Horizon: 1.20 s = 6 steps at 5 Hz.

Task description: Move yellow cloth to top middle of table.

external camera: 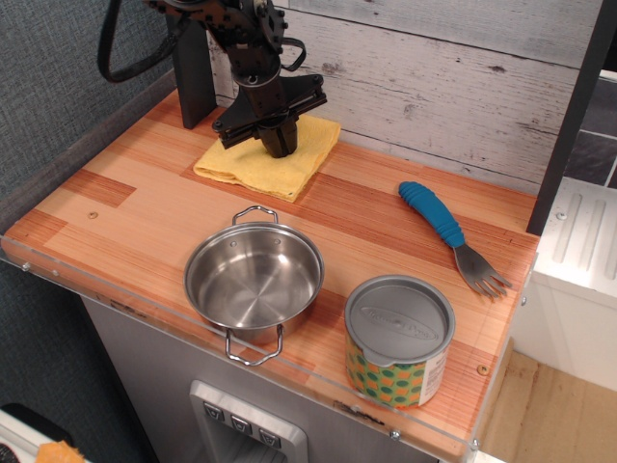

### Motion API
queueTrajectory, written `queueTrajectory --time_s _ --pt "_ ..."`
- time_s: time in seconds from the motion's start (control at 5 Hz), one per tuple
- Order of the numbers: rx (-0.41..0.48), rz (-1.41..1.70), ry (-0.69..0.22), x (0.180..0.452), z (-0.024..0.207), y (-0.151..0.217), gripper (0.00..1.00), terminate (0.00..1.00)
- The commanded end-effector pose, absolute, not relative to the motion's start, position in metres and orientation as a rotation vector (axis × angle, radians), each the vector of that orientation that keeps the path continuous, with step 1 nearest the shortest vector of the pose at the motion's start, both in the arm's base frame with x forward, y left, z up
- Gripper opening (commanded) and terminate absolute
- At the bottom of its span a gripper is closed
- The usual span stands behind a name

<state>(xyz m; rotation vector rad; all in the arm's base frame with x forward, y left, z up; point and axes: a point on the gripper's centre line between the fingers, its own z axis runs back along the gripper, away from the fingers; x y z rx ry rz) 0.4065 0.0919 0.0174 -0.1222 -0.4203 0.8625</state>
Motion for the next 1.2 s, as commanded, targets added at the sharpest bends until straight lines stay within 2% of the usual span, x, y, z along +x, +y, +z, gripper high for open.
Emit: queueTrajectory --time_s 0.0,0.2,0.4,0.6,0.8,1.0 --pt "-0.092 0.838 -0.449 0.405 0.037 0.088 0.0 0.0" --pt "-0.082 0.829 -0.452 0.401 0.05 0.09 0.0 0.0" --pt "-0.058 0.746 -0.507 0.403 0.063 0.092 1.0 0.0" --pt "-0.033 0.699 -0.634 0.407 0.081 0.092 1.0 0.0" --pt "-0.023 0.688 -0.688 0.413 0.098 0.092 1.0 0.0" --pt "-0.021 0.689 -0.691 0.413 0.116 0.09 1.0 0.0"
